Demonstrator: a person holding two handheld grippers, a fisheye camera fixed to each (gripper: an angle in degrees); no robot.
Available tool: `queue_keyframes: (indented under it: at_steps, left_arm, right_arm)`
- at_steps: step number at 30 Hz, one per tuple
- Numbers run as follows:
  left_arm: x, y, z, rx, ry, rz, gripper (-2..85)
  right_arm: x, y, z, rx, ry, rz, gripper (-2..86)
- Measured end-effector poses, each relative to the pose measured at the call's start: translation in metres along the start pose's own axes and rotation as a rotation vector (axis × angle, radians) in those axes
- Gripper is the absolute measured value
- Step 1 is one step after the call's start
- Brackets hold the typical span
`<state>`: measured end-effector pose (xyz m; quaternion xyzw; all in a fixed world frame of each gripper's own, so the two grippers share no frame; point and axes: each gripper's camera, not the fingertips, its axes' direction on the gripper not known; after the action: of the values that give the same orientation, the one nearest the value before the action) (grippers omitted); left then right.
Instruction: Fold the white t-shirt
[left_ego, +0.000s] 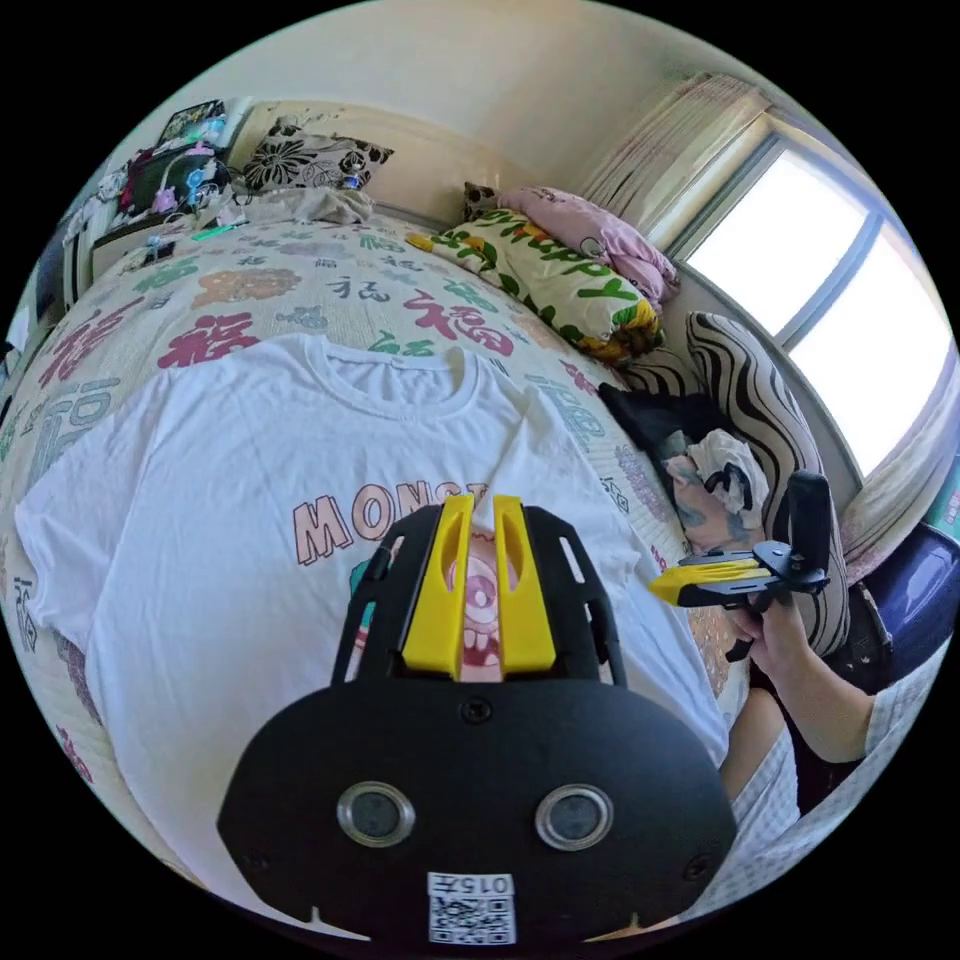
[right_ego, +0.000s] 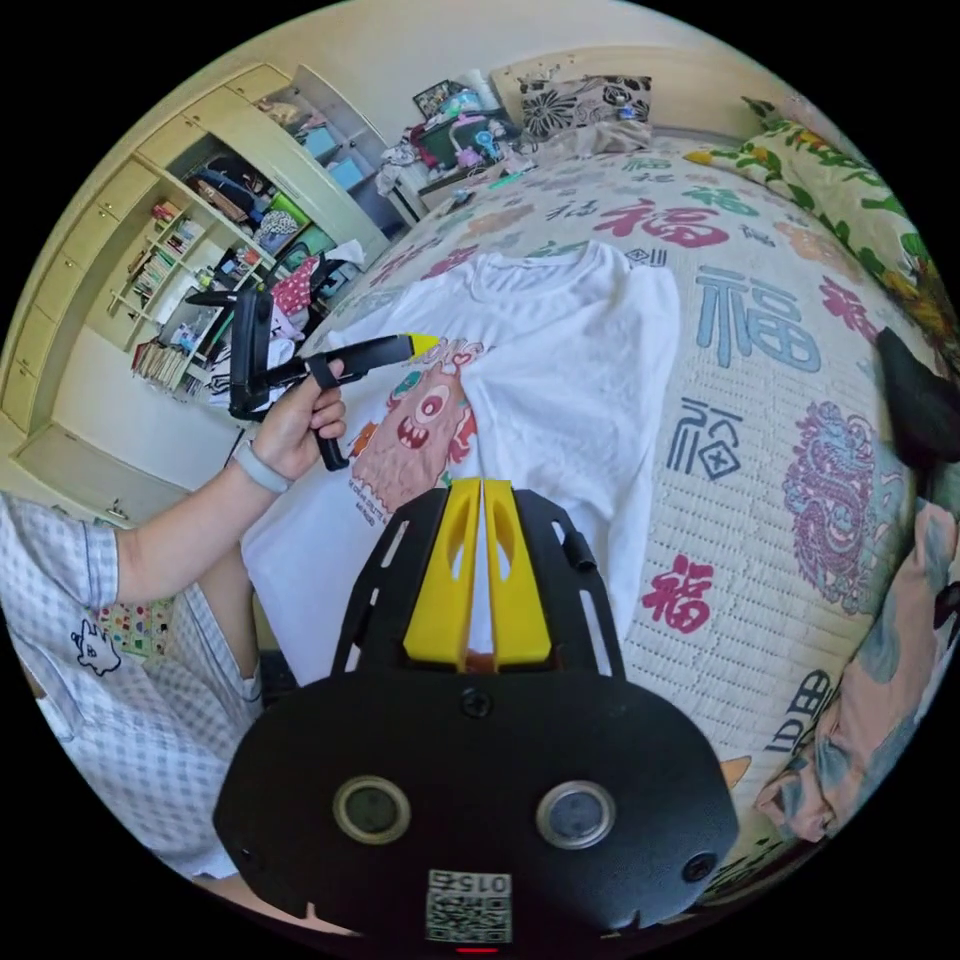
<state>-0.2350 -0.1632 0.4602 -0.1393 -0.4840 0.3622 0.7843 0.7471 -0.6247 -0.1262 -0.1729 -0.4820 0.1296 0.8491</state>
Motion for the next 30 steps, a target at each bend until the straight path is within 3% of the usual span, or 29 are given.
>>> queue_keyframes:
  at_steps: [2,5,8,10,12,15,17,22,27,30]
  left_arm:
    - [-0.002,-0.005,-0.004,-0.015,0.041,0.006,4.0]
    - [-0.007,-0.015,0.012,-0.115,0.130,0.005,3.7]
    - [-0.013,-0.015,0.016,-0.184,0.029,0.022,2.2]
    - [-0.021,-0.013,0.003,-0.166,0.055,0.016,2.1]
    - [-0.033,-0.008,-0.021,-0.129,0.087,-0.027,2.5]
    - [-0.065,0.024,-0.097,0.098,0.129,-0.133,3.8]
    - [-0.103,0.061,-0.165,0.266,0.035,-0.280,5.3]
    - [-0.191,0.138,-0.264,0.499,-0.190,-0.643,7.5]
    - [-0.253,0.137,-0.278,0.510,-0.105,-0.759,8.7]
    - [-0.278,0.126,-0.267,0.450,-0.076,-0.801,4.2]
  right_arm:
    - [-0.002,-0.009,0.005,0.032,0.050,-0.010,0.9]
    - [0.007,-0.025,0.044,-0.094,0.051,0.035,0.5]
    - [0.008,-0.026,0.068,-0.134,0.069,0.067,0.0]
    - [0.009,-0.033,0.077,-0.190,0.038,0.100,0.0]
    - [0.006,-0.037,0.079,-0.201,0.053,0.088,0.3]
    - [-0.011,-0.051,0.071,-0.136,0.072,0.052,1.2]
    - [-0.028,-0.070,0.069,-0.104,0.054,-0.005,1.9]
    - [-0.113,-0.164,0.117,-0.117,-0.050,-0.251,5.9]
    - [-0.200,-0.257,0.214,-0.238,-0.055,-0.403,7.6]
    - [-0.241,-0.304,0.271,-0.287,-0.062,-0.426,8.4]
